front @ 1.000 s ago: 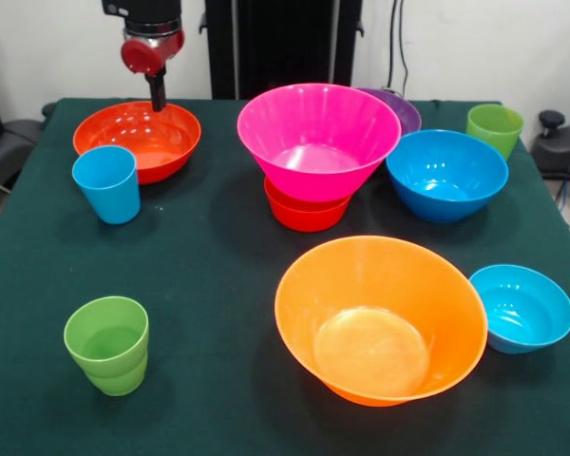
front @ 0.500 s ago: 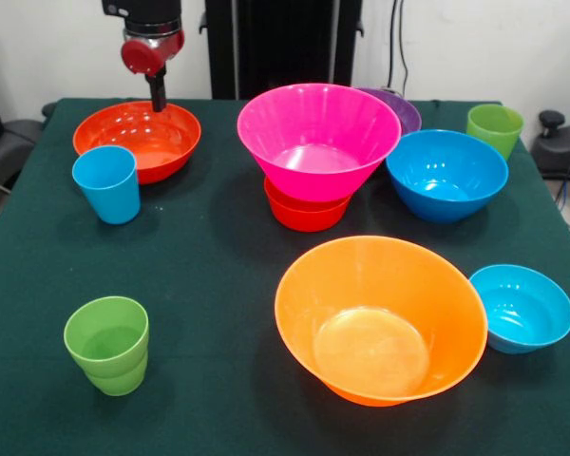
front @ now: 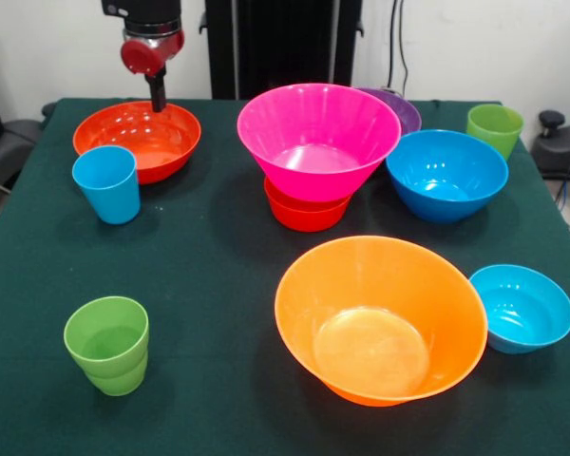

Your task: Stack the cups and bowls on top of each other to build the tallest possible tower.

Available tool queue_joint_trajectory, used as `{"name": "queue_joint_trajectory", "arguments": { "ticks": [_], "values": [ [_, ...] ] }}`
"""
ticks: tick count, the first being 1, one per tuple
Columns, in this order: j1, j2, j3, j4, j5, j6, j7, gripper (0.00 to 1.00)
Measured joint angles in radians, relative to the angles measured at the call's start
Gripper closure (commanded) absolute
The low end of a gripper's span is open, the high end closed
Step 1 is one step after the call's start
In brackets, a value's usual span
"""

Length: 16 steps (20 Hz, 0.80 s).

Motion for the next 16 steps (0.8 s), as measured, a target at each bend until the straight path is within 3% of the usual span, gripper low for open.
{"name": "queue_joint_trajectory", "arguments": {
  "ticks": [4, 5, 16],
  "values": [
    [0.0, 0.0, 0.0, 0.0, 0.0, 0.0, 0.0, 1.0],
    [0.0, 0.0, 0.0, 0.0, 0.0, 0.0, 0.0, 0.0],
    [0.011, -0.011, -0.003, 0.0, 0.0, 0.0, 0.0, 0.0]
  ]
}}
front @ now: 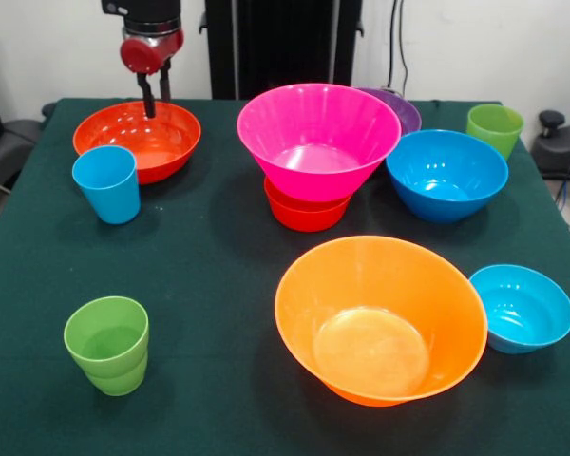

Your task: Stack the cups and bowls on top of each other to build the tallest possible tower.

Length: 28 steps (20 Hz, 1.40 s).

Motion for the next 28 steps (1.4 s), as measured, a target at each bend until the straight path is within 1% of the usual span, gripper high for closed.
{"name": "queue_joint_trajectory", "arguments": {
  "ticks": [9, 13, 17, 20, 23, 28],
  "values": [
    [0.01, 0.002, -0.01, 0.0, 0.0, 0.0, 0.0, 0.0],
    [0.034, 0.012, -0.038, 0.0, 0.0, -0.005, 0.0, 0.0],
    [0.069, 0.029, -0.079, 0.0, 0.0, -0.041, 0.0, 0.0],
    [0.08, 0.037, -0.094, 0.0, 0.0, -0.062, 0.0, 0.0],
    [0.087, 0.044, -0.107, 0.0, 0.0, -0.086, 0.0, 0.0],
    [0.088, 0.062, -0.123, 0.0, 0.001, -0.098, 0.0, 0.0]
  ]
}}
